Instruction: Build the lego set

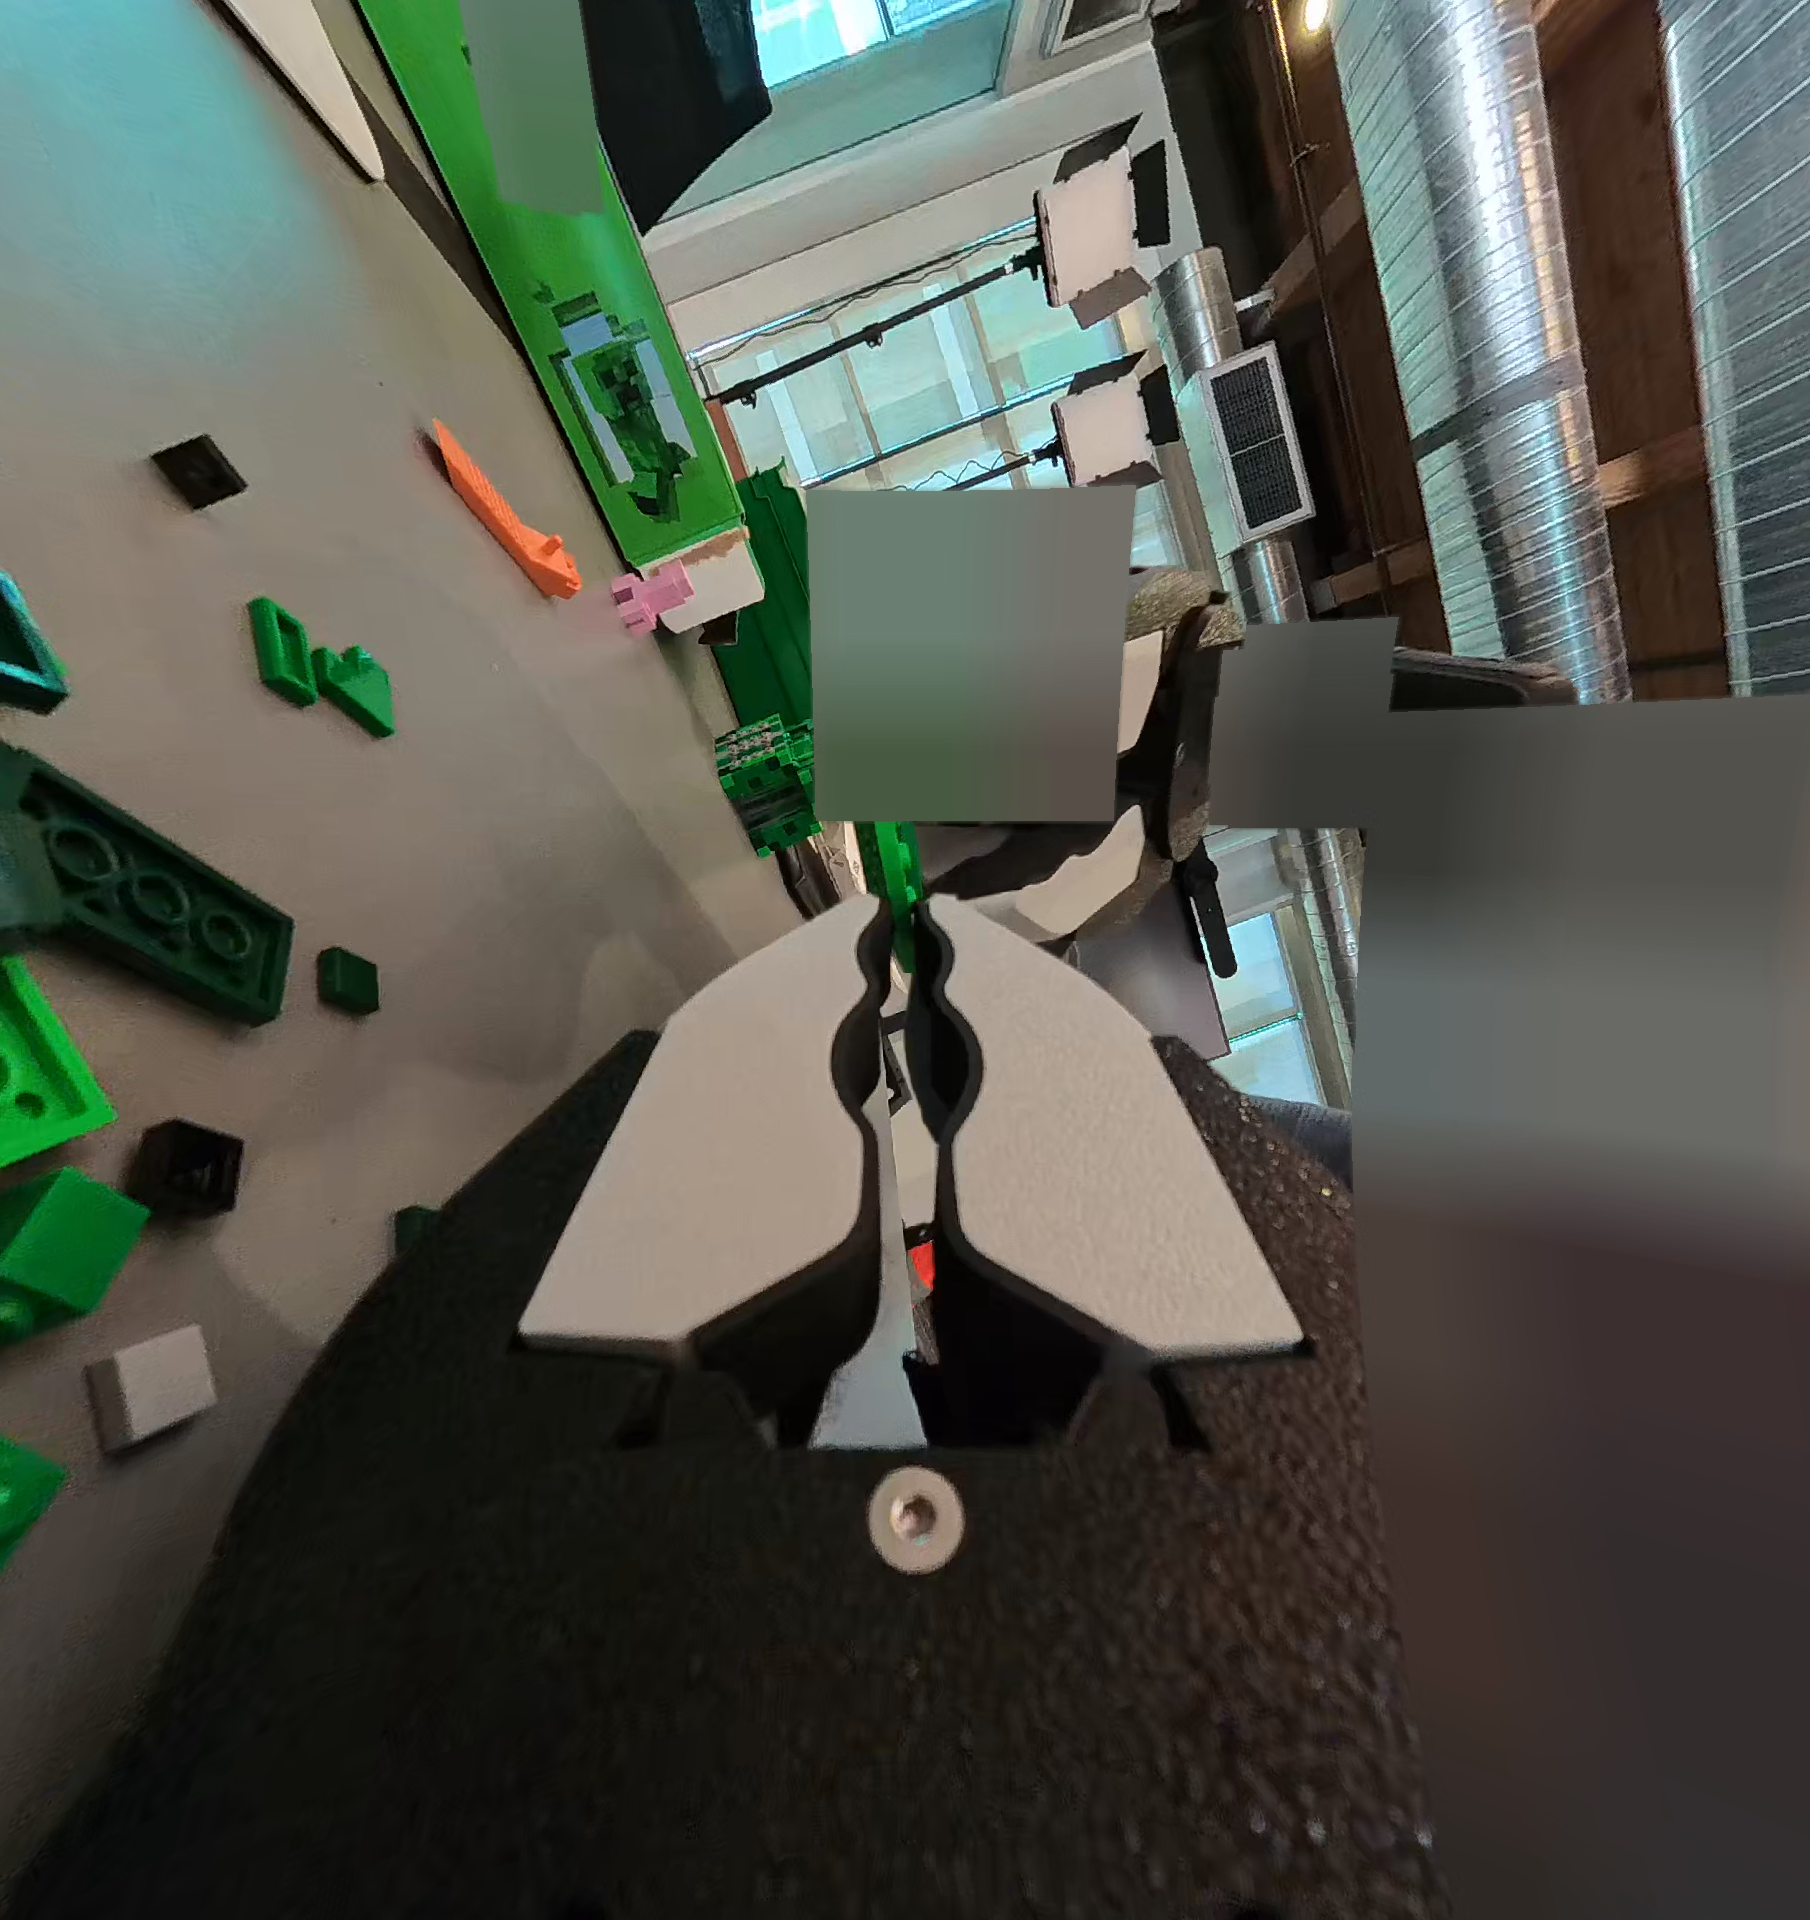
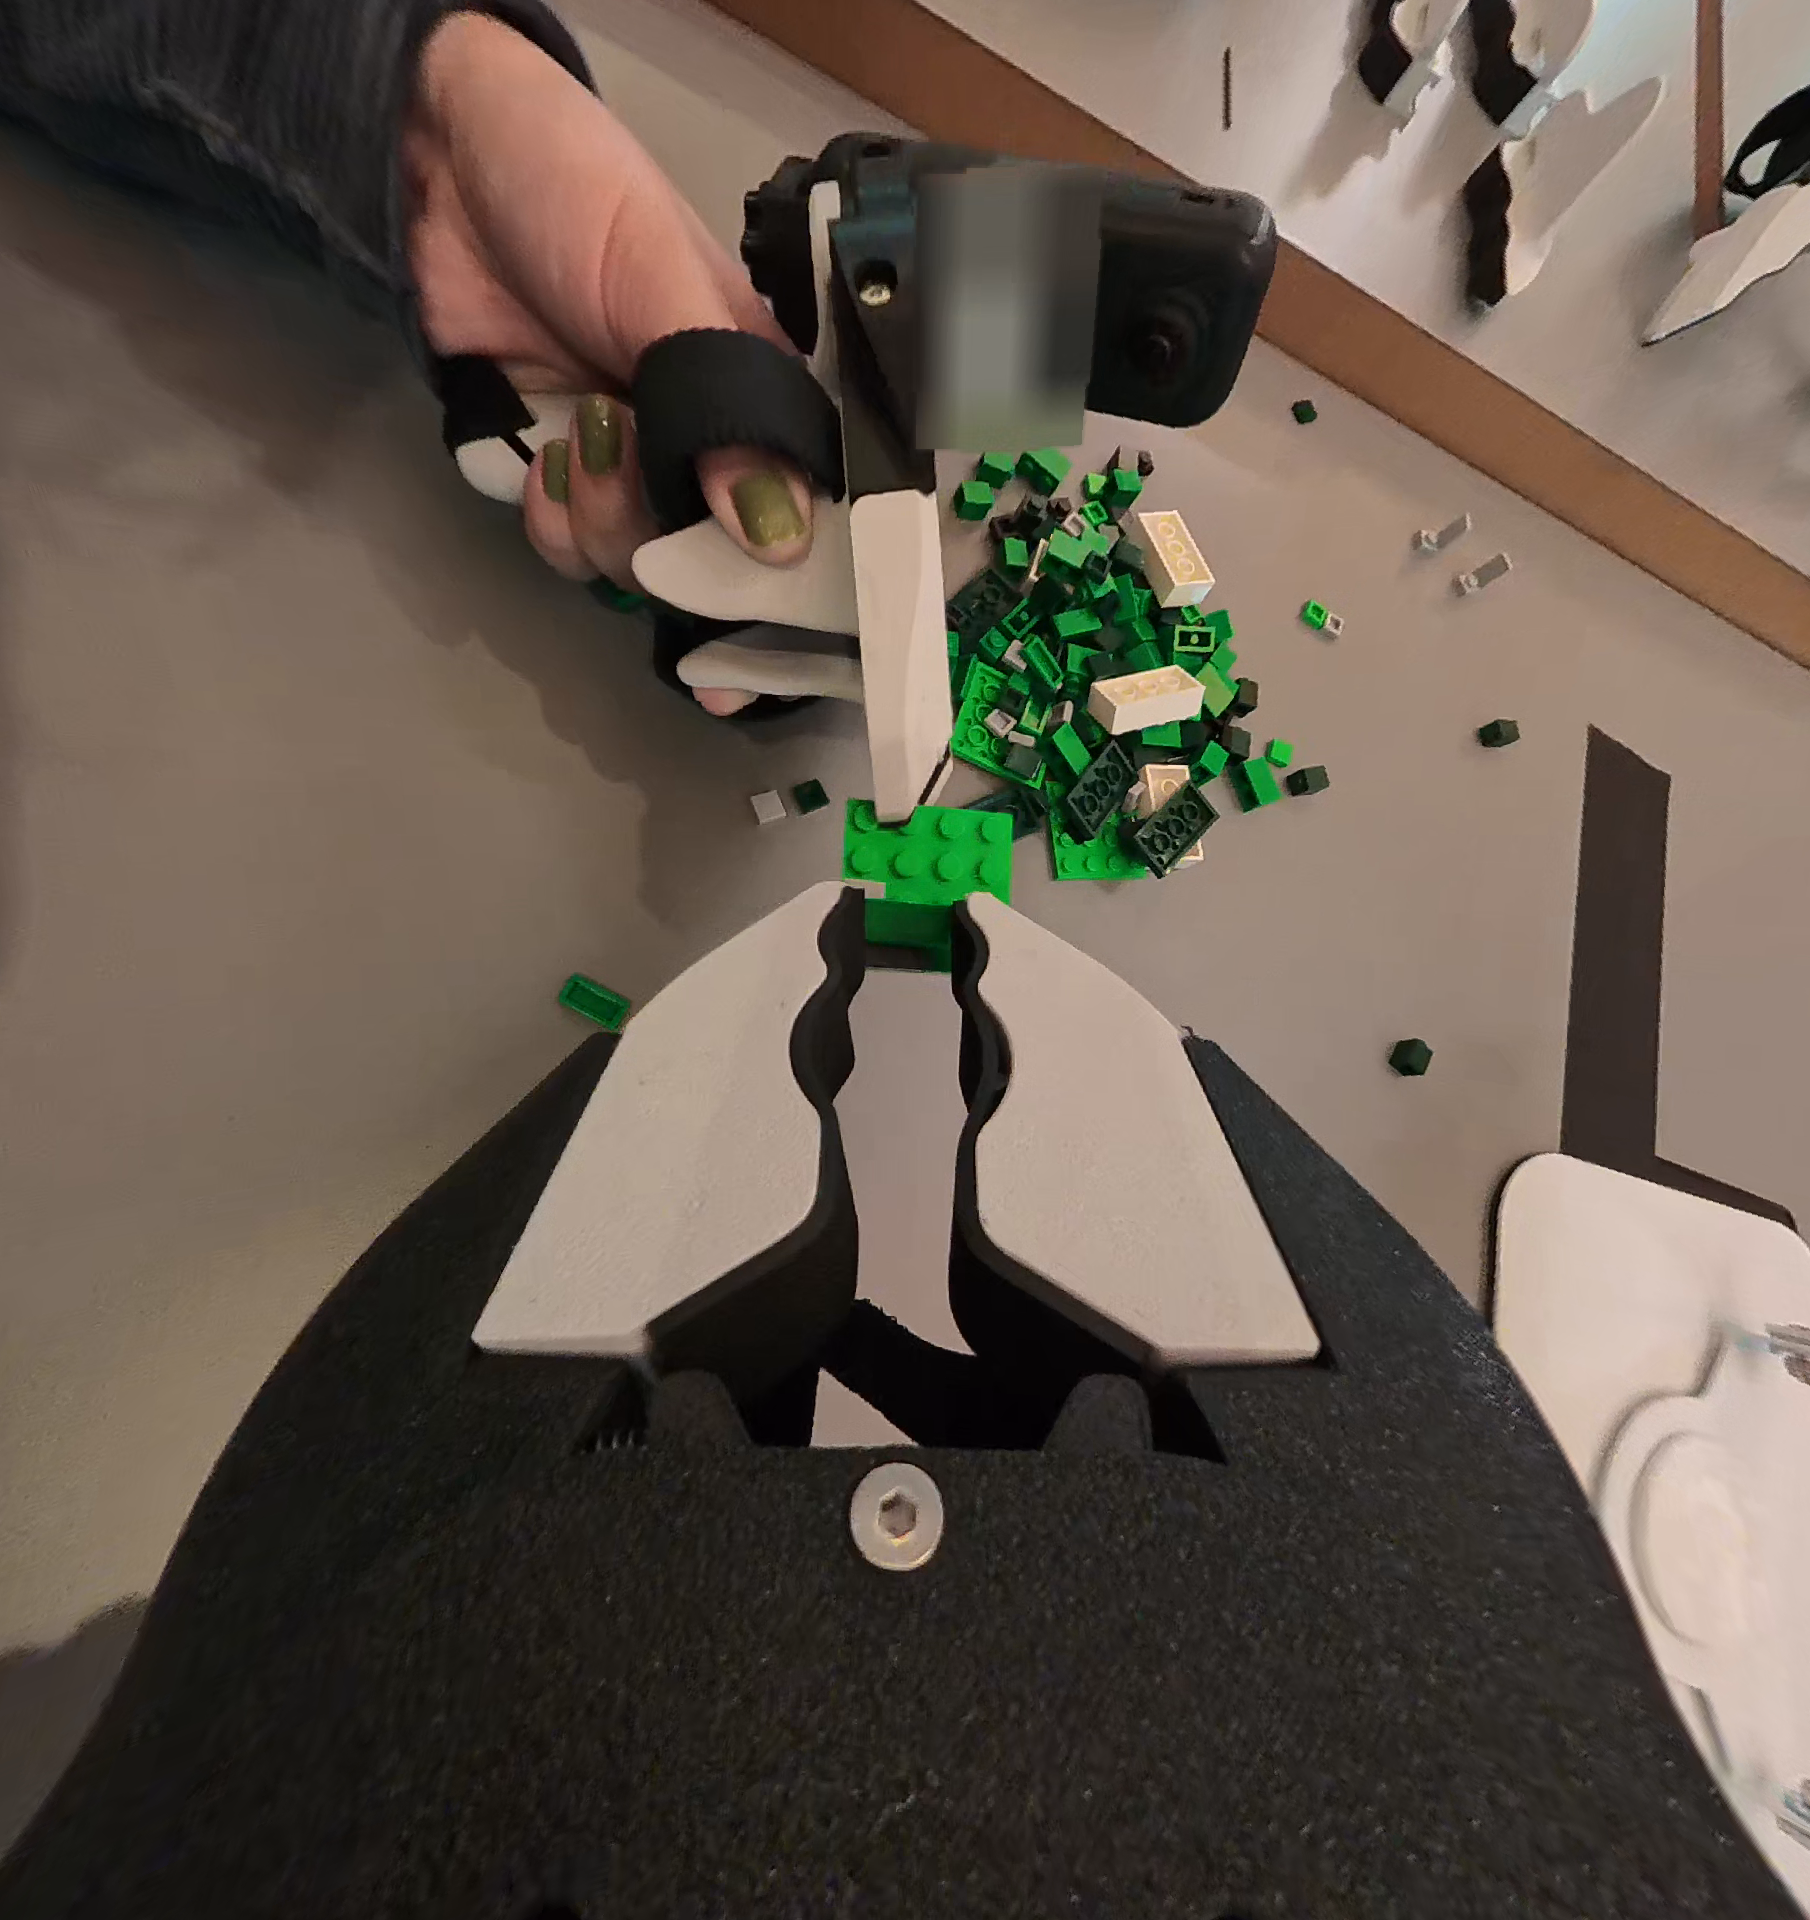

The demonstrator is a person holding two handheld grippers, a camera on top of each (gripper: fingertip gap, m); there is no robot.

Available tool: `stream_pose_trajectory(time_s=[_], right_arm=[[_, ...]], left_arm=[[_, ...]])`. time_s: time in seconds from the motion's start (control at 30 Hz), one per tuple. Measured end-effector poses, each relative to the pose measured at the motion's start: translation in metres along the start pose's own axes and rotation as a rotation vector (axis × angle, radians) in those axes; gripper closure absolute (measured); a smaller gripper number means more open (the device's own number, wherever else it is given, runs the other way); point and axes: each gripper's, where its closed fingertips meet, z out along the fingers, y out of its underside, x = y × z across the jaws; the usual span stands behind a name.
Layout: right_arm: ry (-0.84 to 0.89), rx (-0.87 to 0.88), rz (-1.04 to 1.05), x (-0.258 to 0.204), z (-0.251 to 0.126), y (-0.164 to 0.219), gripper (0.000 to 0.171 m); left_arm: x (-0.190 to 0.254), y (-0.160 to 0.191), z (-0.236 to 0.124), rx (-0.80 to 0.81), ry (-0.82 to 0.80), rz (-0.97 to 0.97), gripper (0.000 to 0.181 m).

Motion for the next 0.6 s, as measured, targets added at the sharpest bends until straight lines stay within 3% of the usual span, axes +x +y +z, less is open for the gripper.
stream_pose_trajectory(time_s=[0.03, 0.6], right_arm=[[-0.002, -0.008, -0.002, 0.0006, 0.0000, 0.0000, 0.156], [-0.002, -0.062, 0.022, -0.0004, -0.0031, 0.0027, 0.148]], left_arm=[[0.0002, 0.0008, 0.0004, -0.005, 0.000, 0.002, 0.179], [-0.0008, 0.0009, 0.0000, -0.006, -0.004, 0.002, 0.179]])
